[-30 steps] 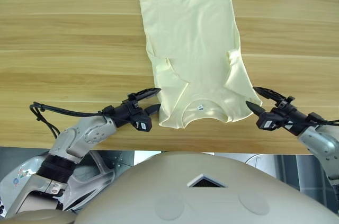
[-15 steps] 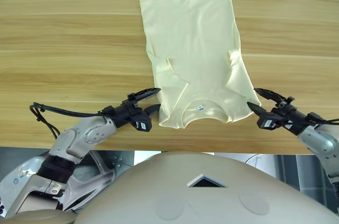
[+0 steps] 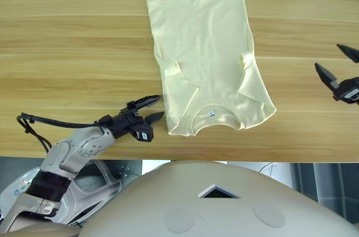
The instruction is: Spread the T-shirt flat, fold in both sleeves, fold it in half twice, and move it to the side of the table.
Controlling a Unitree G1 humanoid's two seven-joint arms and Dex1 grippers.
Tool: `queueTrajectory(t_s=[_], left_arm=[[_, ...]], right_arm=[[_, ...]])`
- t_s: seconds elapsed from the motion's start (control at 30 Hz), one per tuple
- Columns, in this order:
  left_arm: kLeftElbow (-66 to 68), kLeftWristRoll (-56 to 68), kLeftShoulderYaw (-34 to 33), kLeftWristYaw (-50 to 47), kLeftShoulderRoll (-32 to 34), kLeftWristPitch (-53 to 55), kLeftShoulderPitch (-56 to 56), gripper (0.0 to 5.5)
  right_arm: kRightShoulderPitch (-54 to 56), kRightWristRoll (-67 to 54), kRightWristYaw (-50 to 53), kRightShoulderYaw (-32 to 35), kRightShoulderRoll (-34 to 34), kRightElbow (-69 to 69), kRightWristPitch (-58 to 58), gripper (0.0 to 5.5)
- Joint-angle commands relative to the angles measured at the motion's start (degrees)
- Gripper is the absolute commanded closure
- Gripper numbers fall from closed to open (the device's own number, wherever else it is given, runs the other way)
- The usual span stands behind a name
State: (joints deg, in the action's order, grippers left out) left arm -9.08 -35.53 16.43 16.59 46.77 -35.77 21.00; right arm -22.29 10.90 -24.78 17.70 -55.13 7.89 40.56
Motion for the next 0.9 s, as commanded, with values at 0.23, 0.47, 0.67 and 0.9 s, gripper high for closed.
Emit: queueTrajectory(t_s=[0.23,0.47,0.67,0.9], left_arm=[[-0.6,-1.1,5.7,8.0,3.0,0.2,3.6,2.18],[-0.2,-1.0,6.4,9.4,4.4,-0.3,3.2,2.18],[2.4,-0.7,7.2,10.0,4.8,-0.8,0.8,2.18],[6.9,-0.7,11.4,11.1,2.6,-3.3,-5.3,2.18]], right_arm=[[-1.2,16.5,4.5,-10.4,0.1,5.3,4.4,2.76],[-7.3,16.0,2.1,-12.0,-1.5,-3.0,5.6,2.76],[-8.6,15.6,0.8,-13.1,-0.6,-6.1,5.1,2.76],[-3.3,17.3,3.2,-16.0,0.5,0.2,5.5,2.76]])
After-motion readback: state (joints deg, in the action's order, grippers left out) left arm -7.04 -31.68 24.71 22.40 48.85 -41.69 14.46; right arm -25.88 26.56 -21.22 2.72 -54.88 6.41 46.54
